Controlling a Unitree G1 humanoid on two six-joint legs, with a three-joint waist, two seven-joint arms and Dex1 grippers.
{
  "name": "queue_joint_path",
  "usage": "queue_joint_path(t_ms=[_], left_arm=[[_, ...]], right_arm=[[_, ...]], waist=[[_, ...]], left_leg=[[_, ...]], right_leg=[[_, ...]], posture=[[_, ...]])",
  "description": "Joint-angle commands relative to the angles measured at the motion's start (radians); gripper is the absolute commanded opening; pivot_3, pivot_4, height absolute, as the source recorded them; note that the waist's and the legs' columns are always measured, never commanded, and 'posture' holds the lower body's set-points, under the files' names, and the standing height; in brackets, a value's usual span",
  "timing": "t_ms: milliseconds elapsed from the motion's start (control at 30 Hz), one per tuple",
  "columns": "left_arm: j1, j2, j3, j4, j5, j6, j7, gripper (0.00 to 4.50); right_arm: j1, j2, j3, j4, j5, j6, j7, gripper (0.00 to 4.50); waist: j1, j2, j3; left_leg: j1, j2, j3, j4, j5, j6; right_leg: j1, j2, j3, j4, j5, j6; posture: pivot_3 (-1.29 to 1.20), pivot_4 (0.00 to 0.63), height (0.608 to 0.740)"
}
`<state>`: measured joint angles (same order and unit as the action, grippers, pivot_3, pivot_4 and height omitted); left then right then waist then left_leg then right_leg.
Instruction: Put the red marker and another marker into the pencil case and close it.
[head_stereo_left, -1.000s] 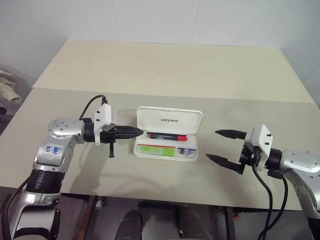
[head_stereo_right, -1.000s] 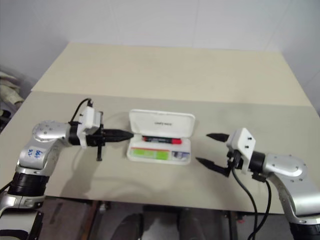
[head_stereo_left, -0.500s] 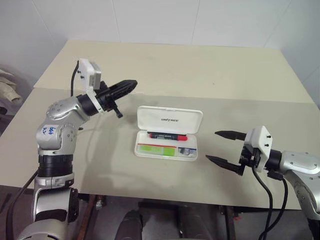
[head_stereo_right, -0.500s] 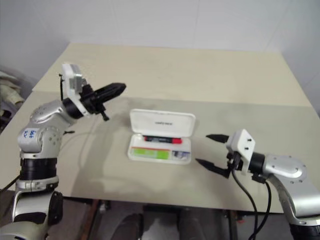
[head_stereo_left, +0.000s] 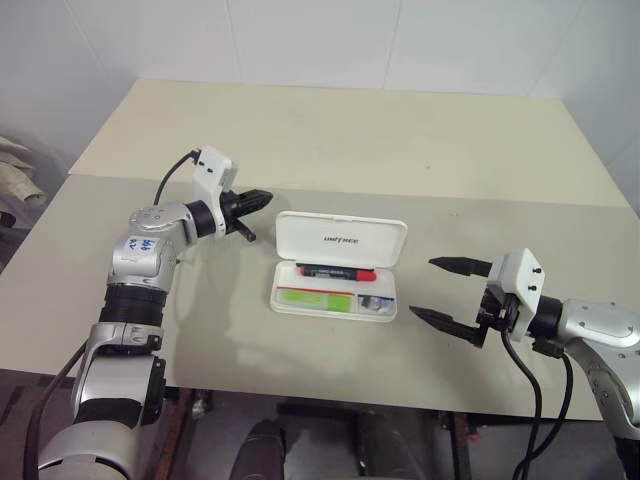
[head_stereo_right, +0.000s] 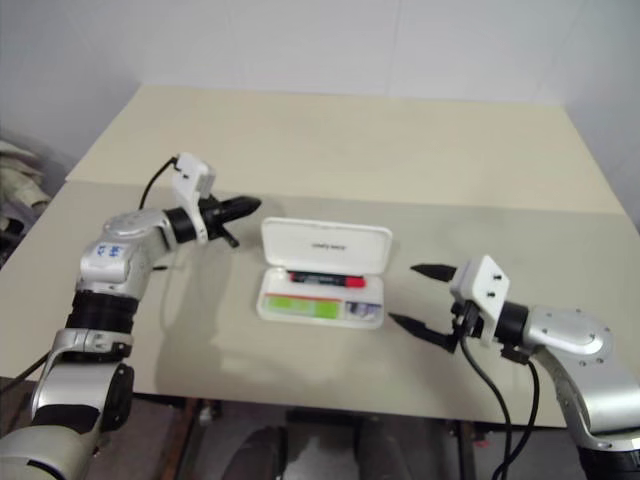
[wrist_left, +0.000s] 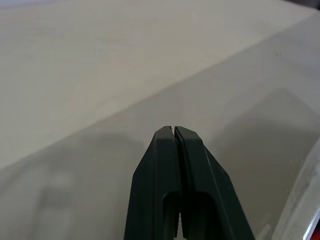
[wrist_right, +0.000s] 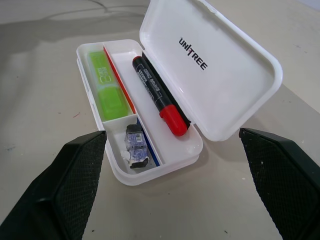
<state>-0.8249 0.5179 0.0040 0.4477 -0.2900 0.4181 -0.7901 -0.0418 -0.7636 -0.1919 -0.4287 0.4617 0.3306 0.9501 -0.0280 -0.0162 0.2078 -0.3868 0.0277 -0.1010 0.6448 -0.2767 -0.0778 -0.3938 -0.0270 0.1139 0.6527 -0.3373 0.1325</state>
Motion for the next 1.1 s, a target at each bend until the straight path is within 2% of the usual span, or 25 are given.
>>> queue_joint_path(t_ms=[33,167,367,567,733,1100], left_arm=[[-0.035,0.000,0.004,-0.006,-0.005,-0.054,-0.073,0.03],[-0.043,0.002,0.014,0.001,-0.010,-0.067,-0.115,0.03],[-0.061,0.041,0.039,0.012,-0.019,-0.087,-0.187,0.03],[-0.049,0.069,-0.028,-0.013,0.003,-0.126,-0.337,0.03],[-0.034,0.076,-0.086,-0.015,0.057,-0.198,-0.394,0.03],[0.004,0.098,-0.126,-0.050,0.086,-0.378,-0.510,0.03]], right_arm=[[0.005,0.002,-0.019,-0.043,0.018,0.000,-0.019,4.50],[0.036,0.009,-0.095,-0.096,0.128,0.067,-0.047,4.50],[0.145,-0.012,-0.171,-0.152,0.127,0.080,-0.067,4.50],[0.147,-0.001,-0.153,-0.168,0.120,0.080,-0.103,4.50],[0.135,-0.002,-0.135,-0.170,0.116,0.080,-0.116,4.50],[0.124,0.005,-0.108,-0.166,0.109,0.072,-0.134,4.50]], waist=[[0.000,0.000,0.000],[0.001,0.000,0.000],[0.001,0.000,0.000],[0.000,0.000,0.000],[0.000,0.000,0.000],[0.000,0.000,0.000]], left_leg=[[0.000,0.000,0.000,0.000,0.000,0.000],[0.000,0.000,0.000,0.000,0.000,0.000],[0.000,0.000,0.000,0.000,0.000,0.000],[0.000,0.000,0.000,0.001,0.001,0.000],[0.000,0.000,0.000,0.000,0.001,0.000],[0.000,0.000,0.000,0.000,0.000,0.000]], right_leg=[[0.000,0.000,0.000,0.000,0.000,0.000],[0.000,0.000,0.000,0.001,0.000,0.000],[0.000,0.000,0.000,0.000,0.000,0.000],[0.000,0.000,0.000,0.001,0.000,0.000],[0.000,0.000,0.000,0.000,0.000,0.000],[0.000,0.000,0.000,0.000,0.000,0.000]], posture=[[0.00,0.150,0.740],[0.00,0.150,0.740],[0.00,0.150,0.740],[0.00,0.150,0.740],[0.00,0.150,0.740],[0.00,0.150,0.740]])
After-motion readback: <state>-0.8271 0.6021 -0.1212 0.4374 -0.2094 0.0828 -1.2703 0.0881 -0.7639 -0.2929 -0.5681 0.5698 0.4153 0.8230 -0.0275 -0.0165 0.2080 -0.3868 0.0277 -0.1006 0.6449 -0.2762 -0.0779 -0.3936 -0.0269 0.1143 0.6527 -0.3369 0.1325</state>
